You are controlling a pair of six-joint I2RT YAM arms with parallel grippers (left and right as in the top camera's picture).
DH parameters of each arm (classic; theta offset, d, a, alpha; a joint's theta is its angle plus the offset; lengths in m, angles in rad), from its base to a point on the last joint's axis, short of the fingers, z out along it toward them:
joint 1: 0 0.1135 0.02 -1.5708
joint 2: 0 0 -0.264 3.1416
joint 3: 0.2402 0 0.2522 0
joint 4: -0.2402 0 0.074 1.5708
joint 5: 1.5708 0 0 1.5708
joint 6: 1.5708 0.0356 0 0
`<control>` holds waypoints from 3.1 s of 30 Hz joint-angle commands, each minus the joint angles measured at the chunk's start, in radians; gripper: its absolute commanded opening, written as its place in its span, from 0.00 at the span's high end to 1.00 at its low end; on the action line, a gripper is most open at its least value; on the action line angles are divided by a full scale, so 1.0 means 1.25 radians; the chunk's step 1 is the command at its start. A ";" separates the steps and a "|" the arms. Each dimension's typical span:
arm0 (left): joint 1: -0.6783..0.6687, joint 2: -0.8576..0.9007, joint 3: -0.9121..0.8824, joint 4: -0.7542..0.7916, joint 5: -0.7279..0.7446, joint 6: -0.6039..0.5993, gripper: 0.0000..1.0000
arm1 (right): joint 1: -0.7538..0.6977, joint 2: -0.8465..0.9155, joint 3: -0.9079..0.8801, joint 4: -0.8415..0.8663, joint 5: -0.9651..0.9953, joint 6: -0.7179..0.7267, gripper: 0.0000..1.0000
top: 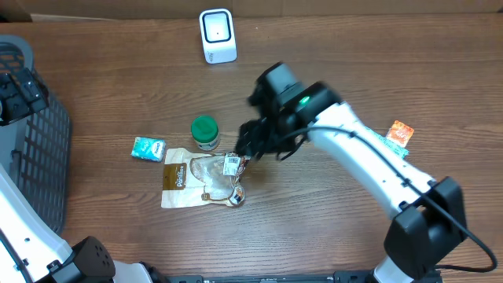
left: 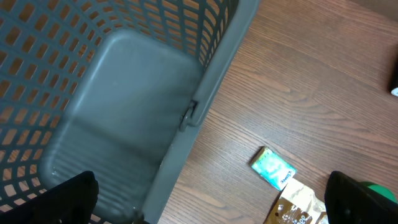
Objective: Scan the item barcode
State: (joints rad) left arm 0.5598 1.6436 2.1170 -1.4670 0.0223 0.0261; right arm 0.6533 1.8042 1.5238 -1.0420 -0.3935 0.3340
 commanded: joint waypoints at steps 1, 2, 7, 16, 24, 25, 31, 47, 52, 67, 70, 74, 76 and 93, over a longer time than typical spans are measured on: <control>0.001 0.003 0.009 0.001 -0.002 0.009 0.01 | 0.077 -0.005 -0.050 0.066 -0.012 0.060 0.37; 0.001 0.003 0.009 0.001 -0.002 0.009 0.00 | 0.097 -0.005 -0.067 0.100 -0.012 0.075 0.37; 0.001 0.003 0.009 0.001 -0.002 0.009 0.00 | 0.188 -0.005 -0.150 0.285 0.041 0.116 0.40; 0.001 0.003 0.009 0.001 -0.003 0.009 0.00 | 0.245 0.042 -0.197 0.373 0.082 0.171 0.39; 0.001 0.003 0.009 0.001 -0.002 0.009 0.01 | 0.222 0.092 -0.197 0.359 0.030 0.215 0.39; 0.001 0.003 0.009 0.001 -0.002 0.009 0.00 | 0.217 0.096 -0.197 0.351 0.030 0.227 0.39; 0.001 0.003 0.009 0.001 -0.002 0.009 0.00 | 0.167 0.115 -0.200 0.284 0.049 0.299 0.39; 0.001 0.003 0.009 0.001 -0.002 0.009 0.00 | -0.058 0.116 -0.198 0.256 0.104 0.176 0.39; 0.001 0.003 0.009 0.001 -0.002 0.009 0.00 | -0.159 0.116 -0.197 0.283 0.044 0.130 0.36; 0.001 0.003 0.009 0.001 -0.002 0.009 0.00 | -0.280 0.116 -0.182 0.196 -0.127 0.043 0.36; 0.001 0.003 0.009 0.001 -0.002 0.009 0.01 | -0.279 0.116 -0.183 0.178 -0.105 0.042 0.35; 0.001 0.003 0.009 0.001 -0.002 0.009 0.00 | -0.279 0.116 -0.183 0.178 -0.045 0.039 0.27; 0.001 0.003 0.009 0.001 -0.003 0.009 0.00 | -0.279 0.116 -0.183 0.182 -0.019 0.039 0.26; 0.001 0.003 0.009 0.029 -0.045 0.043 0.00 | -0.280 0.116 -0.183 0.178 0.001 -0.044 0.23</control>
State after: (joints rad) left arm 0.5598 1.6436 2.1170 -1.4487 -0.0643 0.0895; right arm 0.3035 1.9461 1.2823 -0.8219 -0.4026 0.3077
